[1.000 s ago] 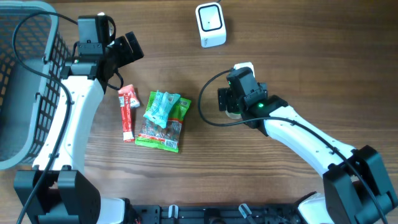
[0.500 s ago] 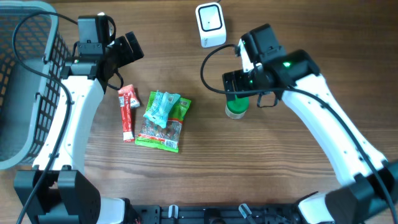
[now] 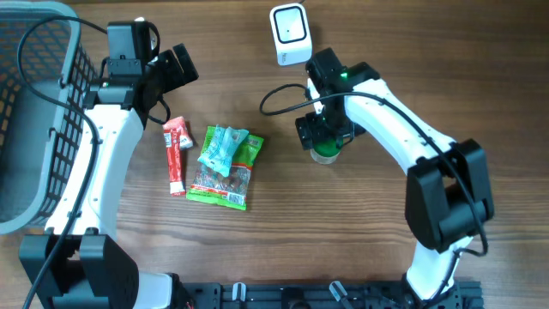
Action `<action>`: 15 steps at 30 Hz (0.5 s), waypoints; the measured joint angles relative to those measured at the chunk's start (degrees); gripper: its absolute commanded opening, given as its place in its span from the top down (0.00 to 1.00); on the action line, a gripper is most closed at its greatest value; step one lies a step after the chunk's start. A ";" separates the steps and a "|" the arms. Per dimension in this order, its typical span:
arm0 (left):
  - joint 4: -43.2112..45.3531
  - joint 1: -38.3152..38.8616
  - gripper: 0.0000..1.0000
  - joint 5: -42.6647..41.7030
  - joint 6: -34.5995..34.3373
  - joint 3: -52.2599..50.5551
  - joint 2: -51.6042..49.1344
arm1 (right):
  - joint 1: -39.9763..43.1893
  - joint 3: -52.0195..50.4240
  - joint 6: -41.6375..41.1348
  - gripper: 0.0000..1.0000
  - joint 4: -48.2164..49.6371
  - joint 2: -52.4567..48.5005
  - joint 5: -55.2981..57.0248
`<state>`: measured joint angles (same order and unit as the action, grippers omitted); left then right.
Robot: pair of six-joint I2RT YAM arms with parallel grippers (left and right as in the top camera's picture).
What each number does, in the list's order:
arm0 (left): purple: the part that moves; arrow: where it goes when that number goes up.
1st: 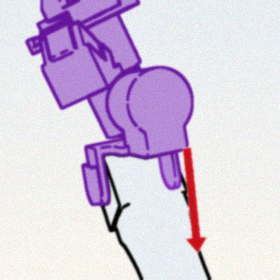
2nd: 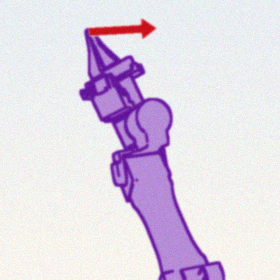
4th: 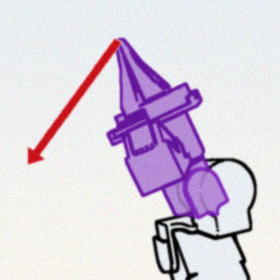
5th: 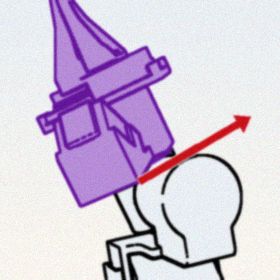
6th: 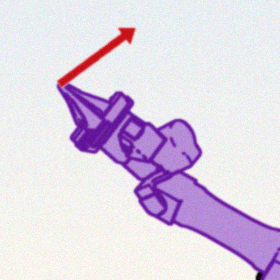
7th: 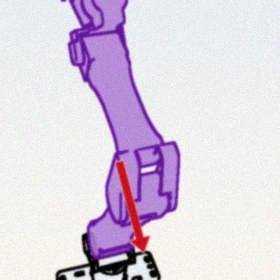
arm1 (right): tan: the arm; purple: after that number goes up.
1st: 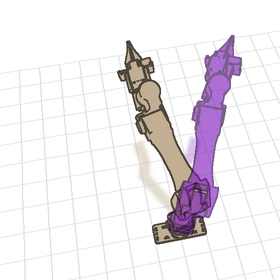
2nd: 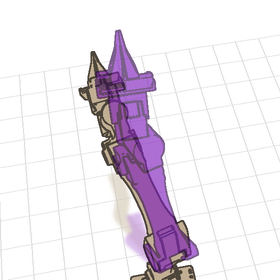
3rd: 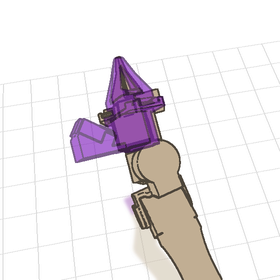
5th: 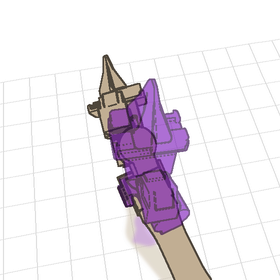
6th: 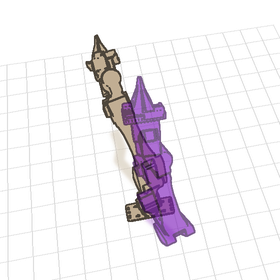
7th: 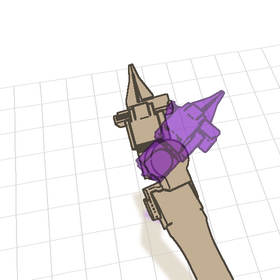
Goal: Scan the item barcode
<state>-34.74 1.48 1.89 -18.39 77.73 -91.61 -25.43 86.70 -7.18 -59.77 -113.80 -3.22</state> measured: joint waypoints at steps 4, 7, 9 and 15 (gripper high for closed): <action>0.00 0.00 0.00 0.00 0.00 0.00 0.00 | 0.00 -0.87 0.35 0.13 0.70 -0.52 0.00; -0.02 0.00 0.00 0.00 0.00 0.00 0.00 | 0.00 -1.53 0.44 0.15 0.24 -0.52 0.00; -0.02 0.00 0.00 0.00 0.00 0.00 0.00 | 0.00 -1.60 0.44 0.15 0.24 -0.52 0.00; 0.00 0.00 0.00 0.00 0.02 0.00 0.00 | 0.00 -1.68 0.44 0.14 0.79 -0.52 -0.02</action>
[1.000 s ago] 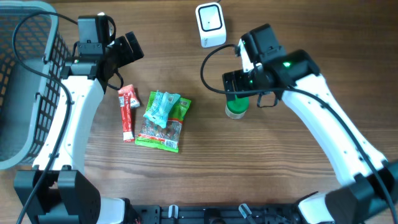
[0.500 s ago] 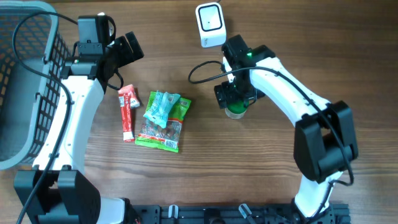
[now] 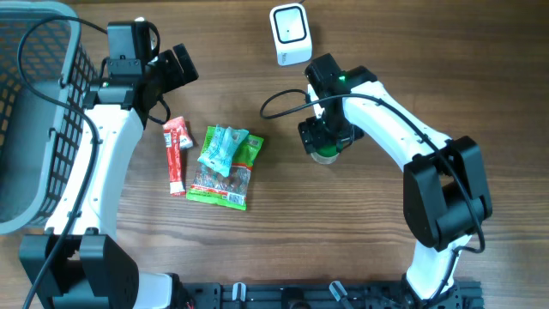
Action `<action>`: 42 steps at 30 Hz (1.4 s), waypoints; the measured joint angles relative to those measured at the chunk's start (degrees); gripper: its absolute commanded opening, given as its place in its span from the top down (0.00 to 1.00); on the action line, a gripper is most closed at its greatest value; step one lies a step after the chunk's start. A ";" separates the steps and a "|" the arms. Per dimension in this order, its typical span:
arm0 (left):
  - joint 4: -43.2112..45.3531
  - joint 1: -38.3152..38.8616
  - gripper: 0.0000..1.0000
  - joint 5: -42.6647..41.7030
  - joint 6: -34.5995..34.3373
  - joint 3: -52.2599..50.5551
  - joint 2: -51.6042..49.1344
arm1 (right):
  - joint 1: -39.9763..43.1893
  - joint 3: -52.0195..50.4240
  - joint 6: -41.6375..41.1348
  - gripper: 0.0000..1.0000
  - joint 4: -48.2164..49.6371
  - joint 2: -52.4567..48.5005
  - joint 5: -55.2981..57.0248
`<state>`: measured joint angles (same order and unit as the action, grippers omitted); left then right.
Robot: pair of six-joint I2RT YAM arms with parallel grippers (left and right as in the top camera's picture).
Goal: Scan the item barcode
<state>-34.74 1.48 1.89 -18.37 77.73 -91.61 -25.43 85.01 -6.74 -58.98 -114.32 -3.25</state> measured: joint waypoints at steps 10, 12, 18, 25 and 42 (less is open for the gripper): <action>-0.02 0.00 0.00 0.00 -0.02 0.00 0.00 | 0.00 -4.31 -1.55 0.00 4.46 -0.02 0.00; -0.02 0.00 0.00 0.00 0.00 0.00 0.00 | 0.00 -4.31 -1.57 0.14 5.11 -0.02 0.00; 0.00 0.00 0.00 0.00 -0.02 0.00 0.00 | 0.00 -4.31 -2.19 0.26 4.61 -0.02 0.00; 0.00 0.00 0.00 0.00 0.00 0.00 0.00 | 0.00 -4.31 -2.38 0.01 3.63 -0.02 -0.22; -0.02 0.00 0.00 0.00 -0.02 0.00 0.00 | 0.00 -4.33 -5.29 0.26 4.02 -0.02 0.31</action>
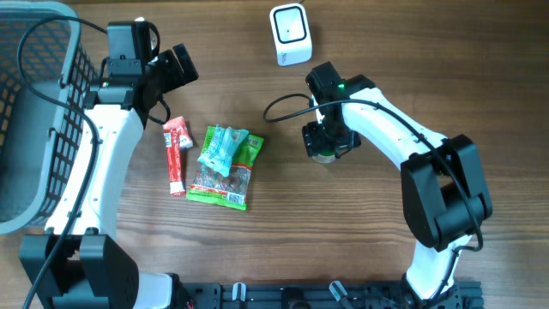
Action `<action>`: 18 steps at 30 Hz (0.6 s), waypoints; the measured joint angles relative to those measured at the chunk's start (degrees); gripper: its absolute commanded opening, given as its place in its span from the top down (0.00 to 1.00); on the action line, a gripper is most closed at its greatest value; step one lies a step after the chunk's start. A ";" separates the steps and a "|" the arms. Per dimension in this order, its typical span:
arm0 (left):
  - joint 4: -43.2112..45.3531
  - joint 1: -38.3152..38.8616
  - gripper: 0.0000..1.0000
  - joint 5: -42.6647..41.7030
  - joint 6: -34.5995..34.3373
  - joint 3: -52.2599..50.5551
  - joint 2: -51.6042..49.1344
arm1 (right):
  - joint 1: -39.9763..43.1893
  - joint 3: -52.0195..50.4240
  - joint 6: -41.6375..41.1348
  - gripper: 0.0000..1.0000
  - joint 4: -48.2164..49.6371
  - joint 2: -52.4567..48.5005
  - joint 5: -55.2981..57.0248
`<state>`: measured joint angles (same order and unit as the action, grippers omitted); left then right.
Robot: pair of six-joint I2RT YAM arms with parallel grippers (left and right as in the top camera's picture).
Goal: Scan the item barcode
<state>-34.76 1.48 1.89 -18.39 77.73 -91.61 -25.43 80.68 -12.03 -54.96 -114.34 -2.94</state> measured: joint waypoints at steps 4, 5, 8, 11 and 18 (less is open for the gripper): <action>0.00 0.00 0.00 0.00 0.00 0.00 0.00 | 0.00 -1.07 -0.59 0.23 2.14 0.02 0.02; 0.02 0.00 0.00 0.00 0.00 0.00 0.00 | 0.00 -1.62 -0.74 0.22 2.73 0.02 0.00; 0.00 0.00 0.00 0.00 0.00 0.00 0.00 | 0.00 -2.80 -0.79 0.26 3.08 0.00 0.02; 0.00 0.00 0.00 0.00 0.00 0.00 0.00 | 0.00 -3.10 -1.03 0.37 3.85 0.00 0.11; 0.00 0.00 0.00 0.00 0.00 0.00 0.00 | 0.00 -1.03 -1.38 0.53 2.38 0.22 0.66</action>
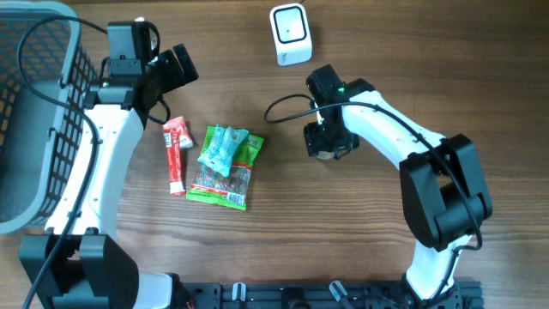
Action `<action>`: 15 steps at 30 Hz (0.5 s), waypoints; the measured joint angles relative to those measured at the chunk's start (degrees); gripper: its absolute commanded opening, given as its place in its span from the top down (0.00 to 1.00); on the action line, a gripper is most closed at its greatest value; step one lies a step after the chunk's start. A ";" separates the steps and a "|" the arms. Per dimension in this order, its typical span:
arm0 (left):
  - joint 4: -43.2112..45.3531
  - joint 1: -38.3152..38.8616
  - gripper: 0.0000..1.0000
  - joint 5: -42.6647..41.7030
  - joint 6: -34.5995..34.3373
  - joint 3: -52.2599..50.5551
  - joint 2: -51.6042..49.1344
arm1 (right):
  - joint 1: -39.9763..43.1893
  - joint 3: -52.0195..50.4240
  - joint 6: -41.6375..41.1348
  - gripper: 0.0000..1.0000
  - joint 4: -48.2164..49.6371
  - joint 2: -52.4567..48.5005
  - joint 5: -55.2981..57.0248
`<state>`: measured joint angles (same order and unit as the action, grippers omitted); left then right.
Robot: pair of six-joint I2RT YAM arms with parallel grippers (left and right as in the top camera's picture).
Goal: Scan the item barcode
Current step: 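Move the held jar up in front of the white scanner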
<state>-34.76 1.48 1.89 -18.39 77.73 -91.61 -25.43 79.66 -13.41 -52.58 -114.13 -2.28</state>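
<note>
A white barcode scanner (290,33) stands at the back centre of the wooden table. My right gripper (328,144) points straight down over a small round item (322,156). Only a sliver of the item shows under the gripper's near edge. Whether the fingers grip it is hidden by the wrist. My left gripper (178,67) hangs at the back left, open and holding nothing, above and apart from the snack packets.
A red stick packet (175,154) and a green snack bag (225,167), with a teal packet lying on the bag, rest at left centre. A grey wire basket (34,112) fills the left edge. A black cable loops beside the right wrist.
My right gripper has shifted slightly nearer and covers more of the round item; its green top no longer shows. The left arm and the packets are unchanged.
At first my right gripper stood just behind the round item, whose green top showed at its near edge. At each later moment the gripper was a little nearer and lower over it. Now it hides almost all of the item. The left arm stayed put.
</note>
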 measured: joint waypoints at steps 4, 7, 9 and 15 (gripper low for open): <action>0.02 0.00 0.00 0.00 0.00 0.00 0.00 | 0.00 4.55 2.64 0.67 -2.62 4.48 0.46; 0.00 0.00 0.00 0.00 0.00 0.00 0.00 | 0.00 6.43 4.15 0.67 -1.81 11.34 0.66; 0.02 0.00 0.00 0.00 0.00 0.00 0.00 | 0.00 7.37 4.31 0.67 -1.51 15.50 0.83; 0.02 0.00 0.00 0.02 0.00 0.00 0.00 | 0.00 18.58 4.28 0.66 -10.75 16.28 0.83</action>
<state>-34.74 1.48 1.91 -18.39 77.73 -91.61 -25.43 98.24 -9.13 -63.33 -97.84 -1.45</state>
